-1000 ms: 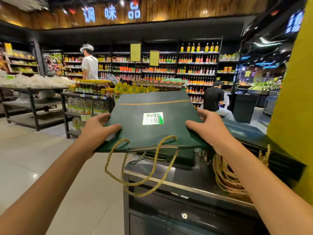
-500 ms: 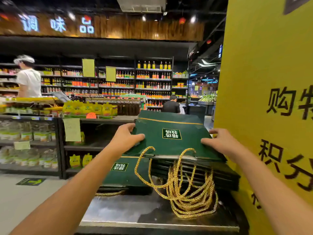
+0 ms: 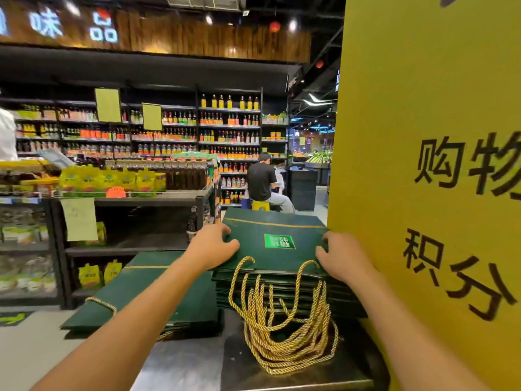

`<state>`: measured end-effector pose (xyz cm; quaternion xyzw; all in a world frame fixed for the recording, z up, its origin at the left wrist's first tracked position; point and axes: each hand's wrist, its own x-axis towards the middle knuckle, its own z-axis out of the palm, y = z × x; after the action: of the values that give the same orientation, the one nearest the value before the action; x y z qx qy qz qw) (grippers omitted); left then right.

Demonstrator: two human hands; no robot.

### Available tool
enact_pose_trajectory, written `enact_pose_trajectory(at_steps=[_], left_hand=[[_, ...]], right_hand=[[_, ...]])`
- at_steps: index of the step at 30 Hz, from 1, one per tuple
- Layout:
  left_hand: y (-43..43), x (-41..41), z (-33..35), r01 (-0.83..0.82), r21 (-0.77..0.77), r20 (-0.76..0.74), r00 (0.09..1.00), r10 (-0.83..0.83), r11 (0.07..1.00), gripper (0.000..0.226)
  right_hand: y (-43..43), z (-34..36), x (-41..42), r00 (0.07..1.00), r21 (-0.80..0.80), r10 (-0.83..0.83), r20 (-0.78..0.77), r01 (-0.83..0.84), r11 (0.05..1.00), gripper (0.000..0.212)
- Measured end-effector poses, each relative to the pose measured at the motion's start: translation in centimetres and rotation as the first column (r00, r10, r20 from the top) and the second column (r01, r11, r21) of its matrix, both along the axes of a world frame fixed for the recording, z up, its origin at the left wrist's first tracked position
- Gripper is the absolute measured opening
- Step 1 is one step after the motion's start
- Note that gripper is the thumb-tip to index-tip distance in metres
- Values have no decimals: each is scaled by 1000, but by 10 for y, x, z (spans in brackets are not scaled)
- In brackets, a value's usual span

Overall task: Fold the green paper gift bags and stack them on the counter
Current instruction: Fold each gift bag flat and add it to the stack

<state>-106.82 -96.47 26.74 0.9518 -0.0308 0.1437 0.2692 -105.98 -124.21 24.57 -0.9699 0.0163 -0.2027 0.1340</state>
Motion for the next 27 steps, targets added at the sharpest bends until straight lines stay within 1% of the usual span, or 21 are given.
enact_pose_trajectory(at_steps=[2, 3, 5, 6, 9, 11, 14, 17, 20, 23, 27], left_hand=[[-1, 3, 0, -8, 105, -28, 1000, 11, 994, 48], [-2, 4, 1, -17, 153, -32, 999, 23, 988, 50], [-2, 9, 5, -35, 243, -15, 999, 40, 969, 58], [-2, 10, 9, -10, 259, -6, 1000, 12, 966, 62], [-2, 19, 23, 193, 179, -65, 981, -184, 965, 65], [-4, 30, 24, 286, 225, -140, 956, -259, 931, 66], [-10, 46, 14, 354, 346, -273, 924, -268, 869, 73], [-20, 56, -2, 373, 461, -310, 918, -248, 805, 74], [-24, 62, -22, 363, 570, -313, 925, -213, 737, 77], [-24, 69, -32, 352, 608, -317, 929, -189, 712, 79], [-25, 74, -37, 369, 594, -354, 918, -180, 714, 75]], right_hand=[[2, 1, -1, 1000, -98, 20, 14, -18, 995, 38], [3, 4, 0, 999, -108, 42, 17, -40, 993, 41], [4, 10, 5, 993, -39, 115, -7, -115, 993, 49], [4, 12, 9, 987, 17, 158, -36, -157, 987, 52], [5, 14, 24, 958, 123, 260, -120, -246, 962, 61], [5, 11, 35, 936, 142, 291, -197, -266, 953, 70], [4, -3, 49, 907, 114, 267, -327, -243, 963, 84], [0, -20, 55, 889, 119, 262, -376, -234, 965, 95], [-1, -37, 61, 888, 58, 241, -392, -238, 970, 89], [0, -47, 67, 885, 10, 228, -405, -245, 969, 90], [0, -53, 72, 863, 8, 231, -450, -255, 967, 102]])
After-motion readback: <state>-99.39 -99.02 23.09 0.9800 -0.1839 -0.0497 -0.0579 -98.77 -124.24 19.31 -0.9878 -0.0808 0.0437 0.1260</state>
